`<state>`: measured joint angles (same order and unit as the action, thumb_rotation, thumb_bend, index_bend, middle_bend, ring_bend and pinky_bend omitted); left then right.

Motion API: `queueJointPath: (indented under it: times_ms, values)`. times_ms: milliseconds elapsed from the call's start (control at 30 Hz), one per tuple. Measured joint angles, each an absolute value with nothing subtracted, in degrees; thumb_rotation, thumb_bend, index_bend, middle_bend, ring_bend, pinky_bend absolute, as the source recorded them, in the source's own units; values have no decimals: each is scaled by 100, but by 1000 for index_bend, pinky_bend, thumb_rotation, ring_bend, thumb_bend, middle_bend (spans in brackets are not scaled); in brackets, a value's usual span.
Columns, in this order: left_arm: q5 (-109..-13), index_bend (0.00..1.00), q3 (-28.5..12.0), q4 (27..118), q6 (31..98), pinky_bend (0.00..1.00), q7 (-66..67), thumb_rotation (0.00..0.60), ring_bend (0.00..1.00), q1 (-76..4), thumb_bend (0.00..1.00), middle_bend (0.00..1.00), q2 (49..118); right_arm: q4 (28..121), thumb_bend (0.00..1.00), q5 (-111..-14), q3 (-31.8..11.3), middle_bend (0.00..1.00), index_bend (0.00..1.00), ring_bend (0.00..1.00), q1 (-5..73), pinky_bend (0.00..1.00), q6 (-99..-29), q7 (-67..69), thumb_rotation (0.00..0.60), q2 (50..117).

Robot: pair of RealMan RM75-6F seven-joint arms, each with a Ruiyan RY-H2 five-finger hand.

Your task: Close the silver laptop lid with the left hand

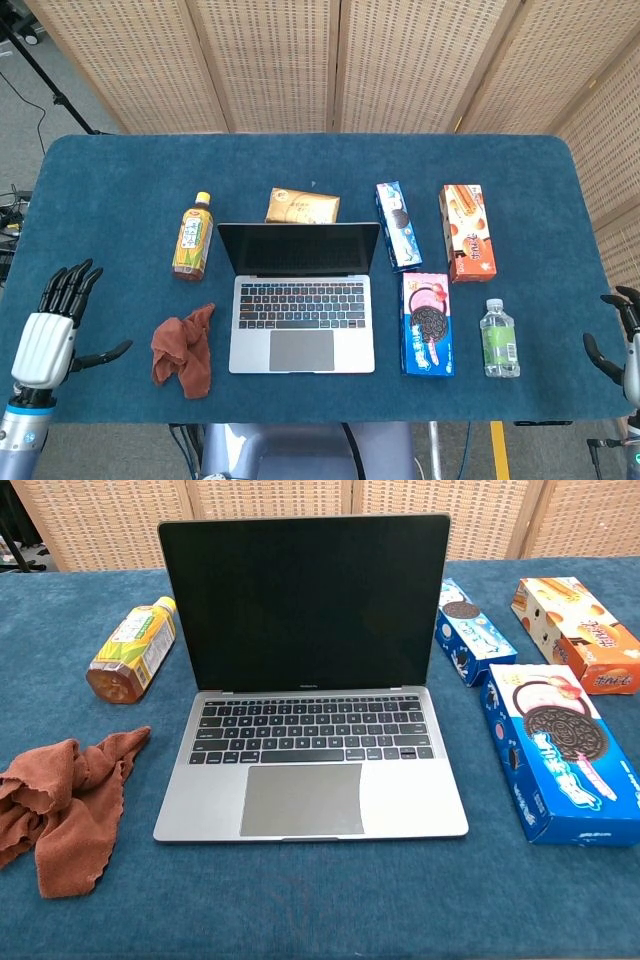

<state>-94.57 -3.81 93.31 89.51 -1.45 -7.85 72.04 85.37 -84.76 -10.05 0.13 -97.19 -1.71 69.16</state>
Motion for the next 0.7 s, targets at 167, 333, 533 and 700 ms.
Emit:
queueJointPath:
  times_ms: [167,333,533,700]
  values:
    - [-9363,85,-588,9569,8575,0,-286,455,0,-1115,34,0,7039,8539,288,-8488,-998,244,297,367,20,249,-9709,-178,600,6920]
    - [-9243,85,-815,9734,8171,0,-230,443,0,-1481,22,0,6922,8534,288,-8475,-1010,244,297,367,25,249,-9704,-170,600,6916]
    - [-8953,85,-1086,9791,7596,0,-248,418,0,-1937,11,0,6843,8534,289,-8475,-1002,244,297,367,20,249,-9704,-191,600,6920]
    - [-8765,85,-1275,9674,7066,0,-505,418,0,-2352,11,0,6788,8531,288,-8459,-1007,244,296,367,24,249,-9690,-200,600,6920]
